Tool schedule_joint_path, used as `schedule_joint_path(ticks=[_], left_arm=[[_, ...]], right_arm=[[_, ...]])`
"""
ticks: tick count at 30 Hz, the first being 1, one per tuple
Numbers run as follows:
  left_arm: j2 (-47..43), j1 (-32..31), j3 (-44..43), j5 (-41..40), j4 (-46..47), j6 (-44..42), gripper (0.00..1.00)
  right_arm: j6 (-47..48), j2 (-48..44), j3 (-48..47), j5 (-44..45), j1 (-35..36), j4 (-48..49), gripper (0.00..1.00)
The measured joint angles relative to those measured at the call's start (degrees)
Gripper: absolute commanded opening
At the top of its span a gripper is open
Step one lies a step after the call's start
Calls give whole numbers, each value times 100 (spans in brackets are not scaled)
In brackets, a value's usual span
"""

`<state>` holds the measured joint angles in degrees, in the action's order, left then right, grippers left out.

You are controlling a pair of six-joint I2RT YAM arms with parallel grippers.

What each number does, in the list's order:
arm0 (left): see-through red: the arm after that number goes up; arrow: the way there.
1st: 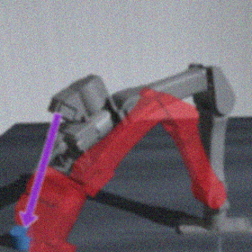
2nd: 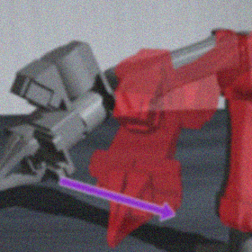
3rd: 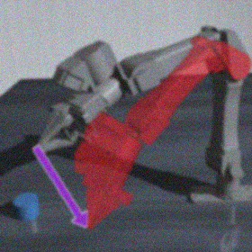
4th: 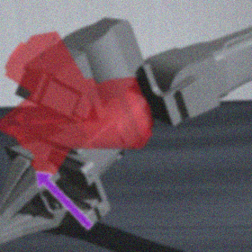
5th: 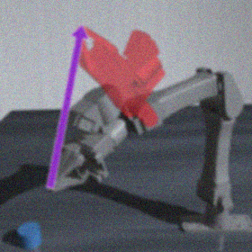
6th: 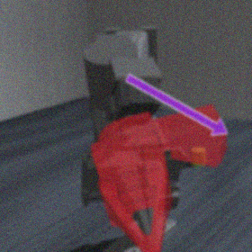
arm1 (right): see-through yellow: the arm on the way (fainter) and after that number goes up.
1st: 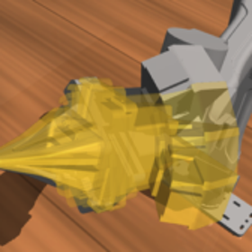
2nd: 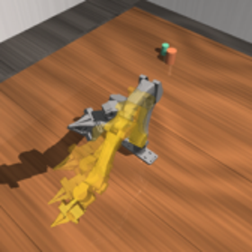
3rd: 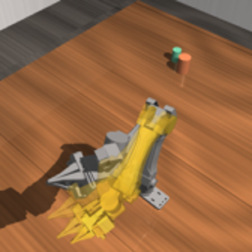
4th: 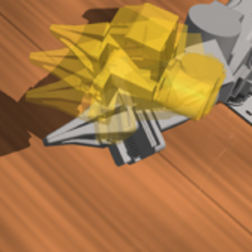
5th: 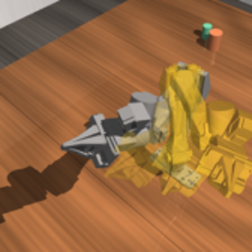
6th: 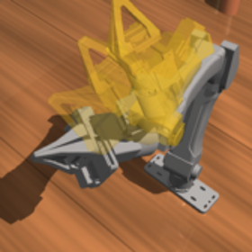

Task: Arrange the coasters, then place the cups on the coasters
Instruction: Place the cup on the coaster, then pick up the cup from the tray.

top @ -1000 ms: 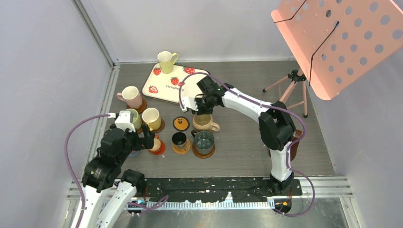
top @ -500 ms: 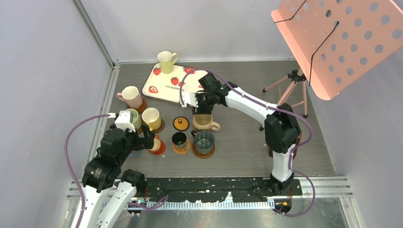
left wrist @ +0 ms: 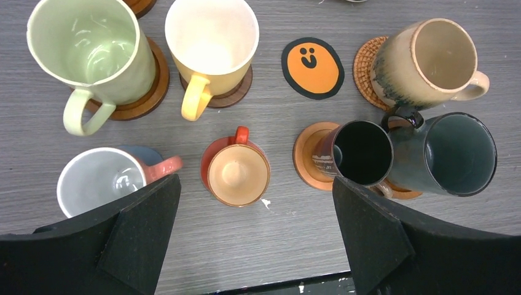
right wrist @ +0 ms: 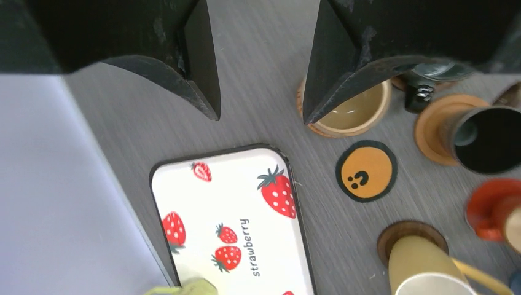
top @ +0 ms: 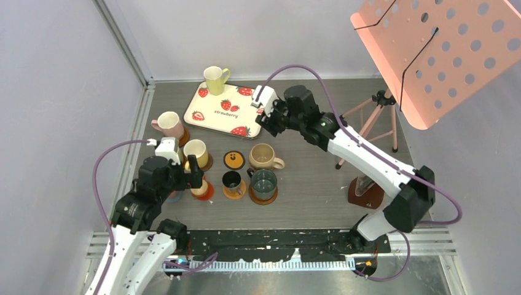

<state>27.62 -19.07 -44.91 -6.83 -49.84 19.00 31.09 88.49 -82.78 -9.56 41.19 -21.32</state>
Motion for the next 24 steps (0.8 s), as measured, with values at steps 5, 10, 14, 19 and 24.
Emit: schedule_joint_path(ticks=[5, 10, 14, 19, 24], left_arm=[[739, 0, -354, -13, 149, 118, 95], [1781, 0, -1182, -247, 546, 203, 97], [2774, 42, -1998, -511, 975, 306, 97], [4409, 234, -3346, -767, 1340, 507, 93], [6210, 546, -4900, -811, 1572, 726, 84]], right_arm=[[-1543, -730, 636, 715, 50, 273, 63], [-2710, -1462, 1357, 1069, 66, 243, 81], [-3233, -2157, 2006, 1204, 66, 199, 88], [-3611, -2730, 2374, 1408, 70, 142, 92], [-3875, -3130, 2651, 1515, 70, 149, 92]])
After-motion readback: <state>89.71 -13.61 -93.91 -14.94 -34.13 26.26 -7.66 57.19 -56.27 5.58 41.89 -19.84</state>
